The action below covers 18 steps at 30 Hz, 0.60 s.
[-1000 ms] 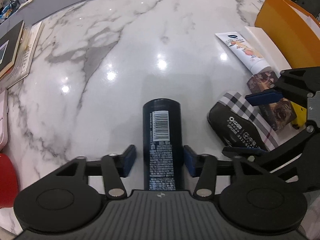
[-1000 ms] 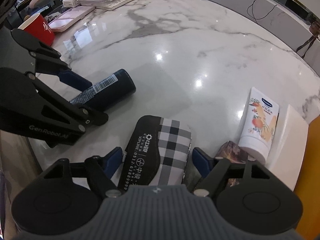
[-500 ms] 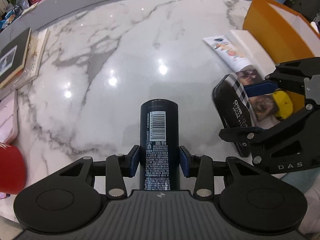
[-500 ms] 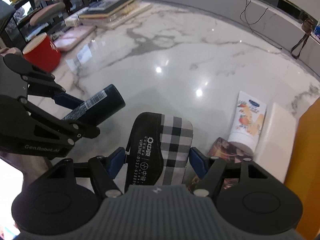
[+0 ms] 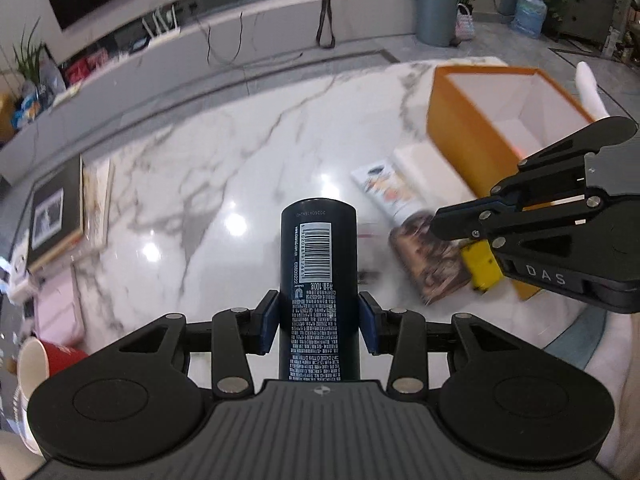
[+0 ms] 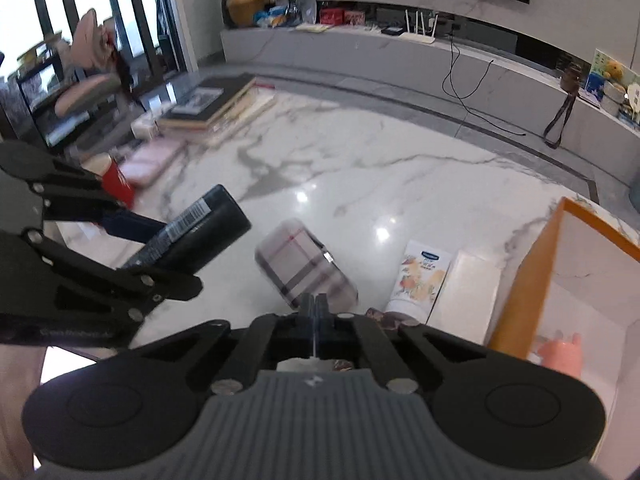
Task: Organize rigid objects
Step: 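Release the plaid case onto the table with the right tool, keeping the spray can held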
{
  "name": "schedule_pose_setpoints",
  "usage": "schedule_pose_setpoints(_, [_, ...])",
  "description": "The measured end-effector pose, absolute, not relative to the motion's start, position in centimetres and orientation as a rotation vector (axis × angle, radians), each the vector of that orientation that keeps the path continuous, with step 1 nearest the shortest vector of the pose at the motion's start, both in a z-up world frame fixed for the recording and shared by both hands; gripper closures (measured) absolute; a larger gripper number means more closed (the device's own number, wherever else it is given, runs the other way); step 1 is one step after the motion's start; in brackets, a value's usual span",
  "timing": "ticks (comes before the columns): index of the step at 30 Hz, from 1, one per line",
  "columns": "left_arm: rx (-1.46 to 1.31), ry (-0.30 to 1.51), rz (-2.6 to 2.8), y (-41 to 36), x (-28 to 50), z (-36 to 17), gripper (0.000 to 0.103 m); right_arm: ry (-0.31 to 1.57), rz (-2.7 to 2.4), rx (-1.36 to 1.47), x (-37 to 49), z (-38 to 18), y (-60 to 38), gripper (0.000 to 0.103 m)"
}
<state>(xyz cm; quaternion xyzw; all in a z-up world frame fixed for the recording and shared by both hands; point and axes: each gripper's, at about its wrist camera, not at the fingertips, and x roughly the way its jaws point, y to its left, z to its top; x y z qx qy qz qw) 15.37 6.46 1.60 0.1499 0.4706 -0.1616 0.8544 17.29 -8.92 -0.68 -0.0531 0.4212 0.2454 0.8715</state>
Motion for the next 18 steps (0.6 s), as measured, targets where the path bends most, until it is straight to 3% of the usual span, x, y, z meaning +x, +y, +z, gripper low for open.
schedule_pose_setpoints(8, [0.350,0.981,-0.309,4.9,15.8,2.0,0.056,0.873,0.504,-0.119,15.7,0.1,-10.6,0.099])
schedule_pose_setpoints(18, [0.251,1.028,-0.241,9.4,19.0,-1.6,0.056,0.936,0.624,-0.324,19.8,-4.6,-6.2,0.097])
